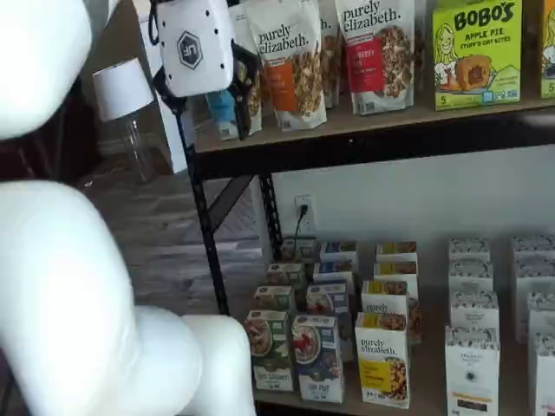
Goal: Pick up the blue and white box that is on the bottom shelf, the second box from the left
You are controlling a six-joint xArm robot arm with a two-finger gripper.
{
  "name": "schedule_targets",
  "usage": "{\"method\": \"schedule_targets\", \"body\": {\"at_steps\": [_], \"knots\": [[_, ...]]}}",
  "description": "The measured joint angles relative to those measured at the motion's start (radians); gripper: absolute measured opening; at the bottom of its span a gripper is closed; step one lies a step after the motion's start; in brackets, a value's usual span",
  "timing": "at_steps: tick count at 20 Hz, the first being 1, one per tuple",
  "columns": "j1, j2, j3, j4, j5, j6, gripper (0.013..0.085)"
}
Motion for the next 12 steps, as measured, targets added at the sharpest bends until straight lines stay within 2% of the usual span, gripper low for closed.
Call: {"method": "schedule_targets", "body": {"at_steps": [1, 2, 4, 12], "knots": [[-0.009, -0.002, 0.002, 0.01, -0.003, -0.005, 0.085], [-0.062, -0.014, 0.014, 0.066, -0.02, -0.032, 0.085], [-0.087, -0.021, 0.022, 0.098, -0.033, -0.048, 0.085], [-0.077, -0.01, 0.038, 0.078, -0.062, -0.051, 0.085]]}}
